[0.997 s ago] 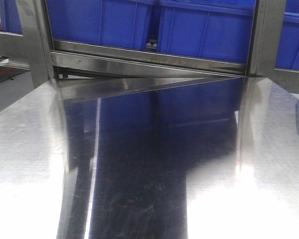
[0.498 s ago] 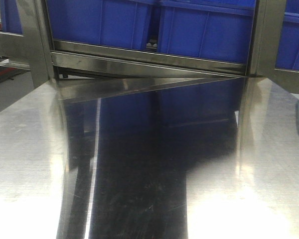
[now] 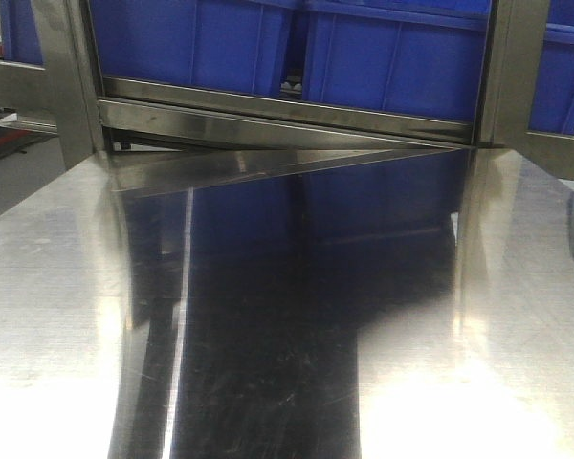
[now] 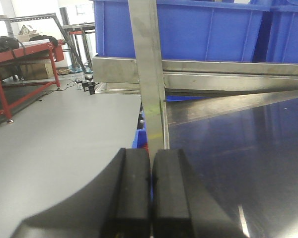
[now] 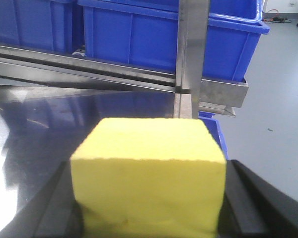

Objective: Place yellow foam block on left shelf second layer
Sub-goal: 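Lift the cube with the right gripper and pull it back, then drive the base away from the steel table holding the cube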

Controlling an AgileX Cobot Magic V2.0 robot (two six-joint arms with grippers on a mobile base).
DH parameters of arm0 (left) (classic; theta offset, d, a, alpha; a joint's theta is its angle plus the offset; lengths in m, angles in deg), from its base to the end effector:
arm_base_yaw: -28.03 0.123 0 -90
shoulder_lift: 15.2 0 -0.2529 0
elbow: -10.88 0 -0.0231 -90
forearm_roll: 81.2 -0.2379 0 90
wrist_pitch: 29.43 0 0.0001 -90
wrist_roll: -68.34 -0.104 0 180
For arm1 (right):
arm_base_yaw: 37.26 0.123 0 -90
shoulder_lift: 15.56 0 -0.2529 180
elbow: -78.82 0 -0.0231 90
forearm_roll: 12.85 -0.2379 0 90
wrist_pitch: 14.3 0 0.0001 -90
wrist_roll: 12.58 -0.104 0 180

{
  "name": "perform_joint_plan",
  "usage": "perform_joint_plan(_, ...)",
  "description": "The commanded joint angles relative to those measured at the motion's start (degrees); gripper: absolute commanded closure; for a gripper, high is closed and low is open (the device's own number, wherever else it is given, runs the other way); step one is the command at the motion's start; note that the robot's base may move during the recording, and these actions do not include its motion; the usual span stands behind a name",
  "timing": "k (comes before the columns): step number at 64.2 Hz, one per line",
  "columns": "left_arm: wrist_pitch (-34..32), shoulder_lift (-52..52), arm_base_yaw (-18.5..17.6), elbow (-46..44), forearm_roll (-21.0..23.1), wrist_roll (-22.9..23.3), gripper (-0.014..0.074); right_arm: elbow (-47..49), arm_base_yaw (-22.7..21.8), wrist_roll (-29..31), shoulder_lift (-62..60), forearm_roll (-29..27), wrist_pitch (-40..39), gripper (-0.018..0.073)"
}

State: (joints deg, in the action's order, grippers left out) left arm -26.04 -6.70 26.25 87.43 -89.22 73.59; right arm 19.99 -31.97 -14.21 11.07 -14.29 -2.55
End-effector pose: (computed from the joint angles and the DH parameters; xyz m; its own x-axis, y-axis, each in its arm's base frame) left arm 0.0888 -0.0019 0.2067 0.0289 0.0472 -0.9985 0.0215 0.9986 0.0478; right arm 0.1119 0.0109 0.2651 -0.1299 0.0412 -0.9907 -0.0905 0.9945 0.0533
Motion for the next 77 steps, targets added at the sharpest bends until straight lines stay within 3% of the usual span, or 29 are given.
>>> perform_joint_plan(1, -4.7, -1.2, 0.1, 1.4, 0.4, 0.3, 0.0460, 1.7, -0.4, 0.8, 0.2, 0.0, -5.9, 0.0095)
perform_joint_plan(77, -4.7, -1.2, 0.1, 1.4, 0.4, 0.3, 0.0460, 1.7, -0.4, 0.8, 0.2, 0.0, -5.5, 0.0095)
